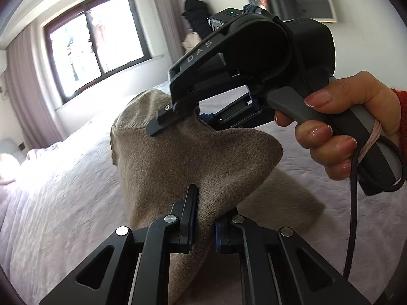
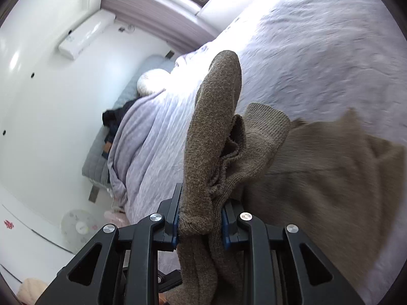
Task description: Fold small clothes
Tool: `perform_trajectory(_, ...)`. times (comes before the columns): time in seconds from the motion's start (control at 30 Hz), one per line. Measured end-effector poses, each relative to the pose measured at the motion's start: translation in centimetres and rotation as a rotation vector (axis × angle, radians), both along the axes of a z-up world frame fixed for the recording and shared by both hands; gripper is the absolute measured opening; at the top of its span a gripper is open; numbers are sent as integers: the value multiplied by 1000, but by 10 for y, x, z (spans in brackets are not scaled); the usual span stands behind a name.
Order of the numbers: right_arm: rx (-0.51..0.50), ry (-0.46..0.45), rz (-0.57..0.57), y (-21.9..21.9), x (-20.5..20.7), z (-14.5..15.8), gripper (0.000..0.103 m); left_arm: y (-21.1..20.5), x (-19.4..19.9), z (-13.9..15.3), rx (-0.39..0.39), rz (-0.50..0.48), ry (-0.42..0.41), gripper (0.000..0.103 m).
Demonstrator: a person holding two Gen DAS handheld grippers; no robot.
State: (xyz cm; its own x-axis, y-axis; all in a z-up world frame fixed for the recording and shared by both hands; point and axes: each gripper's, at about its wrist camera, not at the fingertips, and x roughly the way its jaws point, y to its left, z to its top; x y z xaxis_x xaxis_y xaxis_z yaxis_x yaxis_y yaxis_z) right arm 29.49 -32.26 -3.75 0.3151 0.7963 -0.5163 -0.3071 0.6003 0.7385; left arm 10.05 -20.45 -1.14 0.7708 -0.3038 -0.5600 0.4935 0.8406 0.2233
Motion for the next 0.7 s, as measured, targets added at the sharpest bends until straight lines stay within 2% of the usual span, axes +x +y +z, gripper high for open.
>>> perform_trajectory(0.13,-15,62,-87,-50,-12,-24,27,-32,-3,-18,26,-48,57,12)
perform_trajectory(0.23,-10,138,-146,-76,-16,-58,27,-45,-1,-35,42,-57,121,12)
perform_trajectory(0.3,-19,170,-161,-80,-19,-78,27,-48,-2,-42,54,-58,149,12)
perform_trajectory(0.4,-32,164,-167,-77,-19,-82,27,-45,-6,-42,72,-65,139,13)
perform_trajectory(0.43,-38,164,-170,-75,-20,-79,28,-43,-8,-40,79,-62,133,18)
perform_trajectory(0.47,-50,163,-173,-73,-20,-75,29,-42,-14,-40,77,-62,137,41)
perform_trajectory(0.5,-64,162,-179,-68,-23,-71,33,-37,-17,-38,63,-53,143,76)
perform_trajectory(0.53,-75,165,-188,-67,-26,-66,37,-29,-21,-34,41,-41,132,87)
perform_trajectory(0.63,-60,156,-212,-77,-47,-50,51,-2,-32,-20,-5,-33,105,89)
perform_trajectory(0.7,-41,124,-220,-85,-71,-39,55,12,-39,-11,-22,-19,96,89)
